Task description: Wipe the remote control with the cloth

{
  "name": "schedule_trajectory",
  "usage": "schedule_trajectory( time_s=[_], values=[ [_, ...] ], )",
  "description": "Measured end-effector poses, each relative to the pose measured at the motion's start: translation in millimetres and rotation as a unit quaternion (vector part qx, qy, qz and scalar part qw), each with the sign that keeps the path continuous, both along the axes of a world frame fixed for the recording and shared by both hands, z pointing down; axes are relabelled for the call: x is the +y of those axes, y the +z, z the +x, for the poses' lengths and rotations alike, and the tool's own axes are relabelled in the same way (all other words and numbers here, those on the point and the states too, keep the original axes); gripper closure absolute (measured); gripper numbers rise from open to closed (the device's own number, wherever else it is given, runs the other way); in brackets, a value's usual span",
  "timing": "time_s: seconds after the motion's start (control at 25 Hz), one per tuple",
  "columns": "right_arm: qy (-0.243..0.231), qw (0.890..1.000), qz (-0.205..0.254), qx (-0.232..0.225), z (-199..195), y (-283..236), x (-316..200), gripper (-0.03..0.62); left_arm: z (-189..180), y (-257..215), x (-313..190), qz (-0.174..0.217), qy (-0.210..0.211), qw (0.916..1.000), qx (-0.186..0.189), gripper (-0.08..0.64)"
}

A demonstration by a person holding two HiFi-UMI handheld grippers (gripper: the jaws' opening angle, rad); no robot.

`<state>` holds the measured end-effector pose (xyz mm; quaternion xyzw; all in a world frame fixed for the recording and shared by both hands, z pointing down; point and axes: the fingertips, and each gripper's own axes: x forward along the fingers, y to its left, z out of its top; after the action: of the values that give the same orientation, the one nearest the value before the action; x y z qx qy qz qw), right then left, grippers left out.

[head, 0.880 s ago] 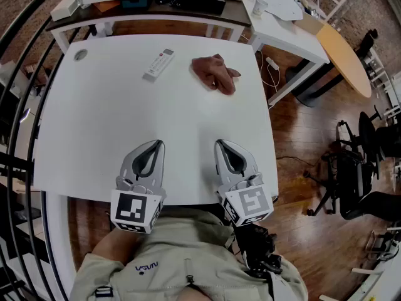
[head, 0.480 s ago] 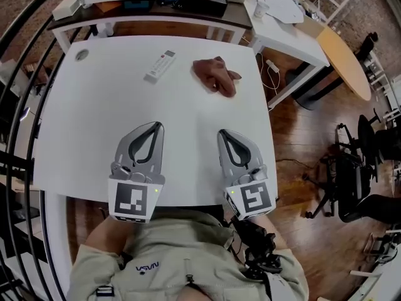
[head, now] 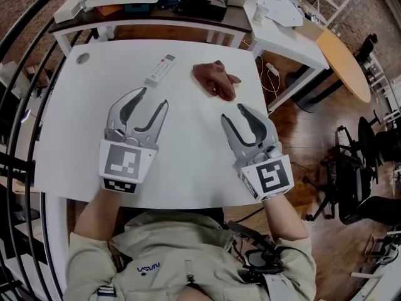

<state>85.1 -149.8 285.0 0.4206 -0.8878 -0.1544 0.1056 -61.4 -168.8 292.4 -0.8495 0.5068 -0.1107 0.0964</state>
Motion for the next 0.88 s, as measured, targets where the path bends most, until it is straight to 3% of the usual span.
schedule_trajectory(
  time_s=[0.2,0.4,0.88],
  values=[
    [-0.006,1.0,0.007,0.008,2.9,-13.0,-20.9,0.417,-10.9,11.0,-34.7,-0.036,-0.007,0.9991,-0.023,0.305],
    [-0.009,1.0,0.0,0.021,2.9,-17.9,-46.7,0.386,-29.9,32.7,-75.4,-0.088,-0.02,0.9956,-0.023,0.283],
    [0.018,0.996,-0.089,0.025,12.3,15.5,-132.4,0.328,-39.7,87.9,-146.6,-0.213,-0.018,0.9767,-0.019,0.219]
  ],
)
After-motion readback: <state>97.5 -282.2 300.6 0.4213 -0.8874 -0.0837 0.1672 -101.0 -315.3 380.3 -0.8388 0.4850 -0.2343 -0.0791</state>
